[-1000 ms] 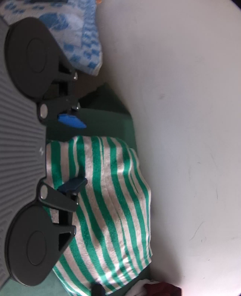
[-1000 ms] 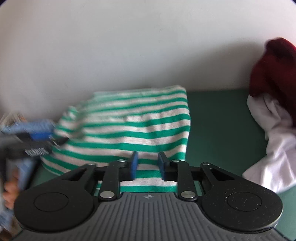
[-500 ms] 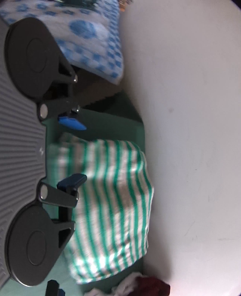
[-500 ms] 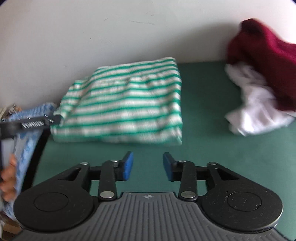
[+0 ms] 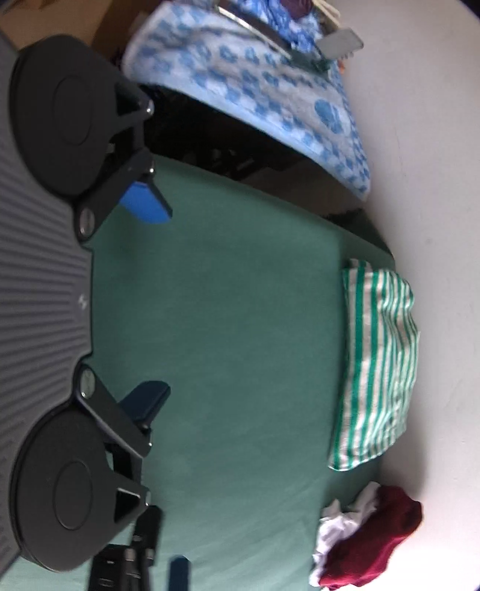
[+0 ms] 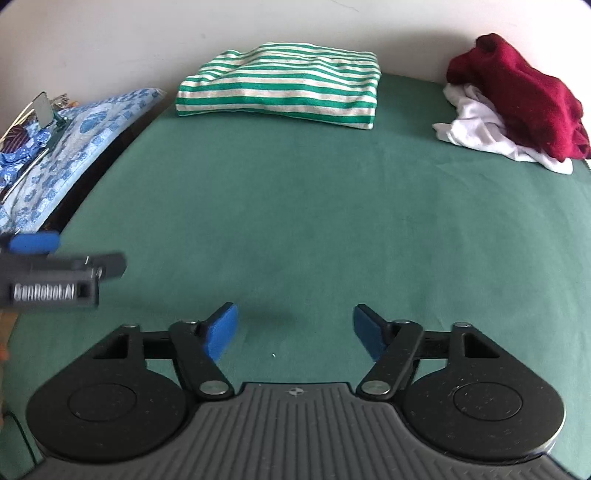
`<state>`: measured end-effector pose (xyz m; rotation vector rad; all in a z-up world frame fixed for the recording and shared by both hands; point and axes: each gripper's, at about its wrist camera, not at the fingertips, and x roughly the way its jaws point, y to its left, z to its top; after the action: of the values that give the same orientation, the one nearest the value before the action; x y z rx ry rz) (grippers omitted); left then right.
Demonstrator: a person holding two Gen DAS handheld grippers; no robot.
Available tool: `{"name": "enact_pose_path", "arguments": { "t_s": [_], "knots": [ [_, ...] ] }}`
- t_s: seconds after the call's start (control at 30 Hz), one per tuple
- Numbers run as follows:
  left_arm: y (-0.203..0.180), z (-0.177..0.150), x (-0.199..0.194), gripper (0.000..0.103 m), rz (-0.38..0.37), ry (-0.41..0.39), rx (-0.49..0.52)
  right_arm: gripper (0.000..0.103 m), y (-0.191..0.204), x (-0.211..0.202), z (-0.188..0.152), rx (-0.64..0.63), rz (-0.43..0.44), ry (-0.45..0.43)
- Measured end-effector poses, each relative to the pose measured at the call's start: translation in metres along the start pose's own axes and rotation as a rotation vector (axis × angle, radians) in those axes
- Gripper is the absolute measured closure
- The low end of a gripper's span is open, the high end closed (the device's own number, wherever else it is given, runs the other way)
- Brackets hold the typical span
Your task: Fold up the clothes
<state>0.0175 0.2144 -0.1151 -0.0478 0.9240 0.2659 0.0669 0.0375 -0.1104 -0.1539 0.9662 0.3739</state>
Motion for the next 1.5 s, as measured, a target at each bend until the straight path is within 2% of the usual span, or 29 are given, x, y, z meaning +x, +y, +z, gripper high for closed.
{"name": "enact_pose_path", "arguments": {
  "t_s": [0.07, 0.13, 0.2, 0.27, 0.47, 0.53, 0.6, 0.83, 1.0, 1.13, 1.5],
  "knots": [
    [-0.007, 0.002, -0.016, 0.003, 0.042, -0.010, -0.014, 0.025, 0.000, -0.008, 0.005, 0.004, -0.010, 0.012],
    [-0.013, 0.006, -0.035, 0.001, 0.045, -0.031, -0.044, 0.025, -0.001, -0.018, 0.010, 0.013, -0.007, 0.008],
    [-0.022, 0.007, -0.051, 0.000, 0.045, -0.039, -0.064, 0.025, -0.005, -0.033, 0.011, 0.034, 0.008, -0.022],
    [-0.031, 0.002, -0.063, 0.000, 0.064, -0.046, -0.085, 0.021, -0.009, -0.045, 0.009, 0.048, -0.004, -0.060],
    [-0.047, -0.011, -0.077, 0.000, 0.135, -0.016, -0.095, 0.020, -0.014, -0.061, 0.000, 0.066, -0.037, -0.102],
    [-0.048, -0.011, -0.083, 0.000, 0.145, -0.034, -0.080, 0.020, -0.013, -0.070, -0.003, 0.056, -0.052, -0.140],
    [-0.048, -0.009, -0.086, 0.000, 0.132, -0.055, -0.062, 0.020, -0.008, -0.076, -0.004, 0.037, -0.084, -0.172],
    [-0.040, -0.004, -0.086, 0.000, 0.094, -0.085, 0.033, 0.020, 0.011, -0.079, -0.005, 0.087, -0.126, -0.188],
    [-0.027, -0.005, -0.081, 0.000, 0.038, -0.073, 0.072, 0.020, 0.033, -0.078, -0.008, 0.112, -0.163, -0.193],
    [-0.016, -0.008, -0.076, 0.000, 0.001, -0.062, 0.083, 0.020, 0.046, -0.078, -0.010, 0.127, -0.190, -0.195],
    [-0.005, -0.009, -0.068, 0.000, -0.042, -0.058, 0.064, 0.019, 0.057, -0.078, -0.010, 0.159, -0.227, -0.176]
  ]
}}
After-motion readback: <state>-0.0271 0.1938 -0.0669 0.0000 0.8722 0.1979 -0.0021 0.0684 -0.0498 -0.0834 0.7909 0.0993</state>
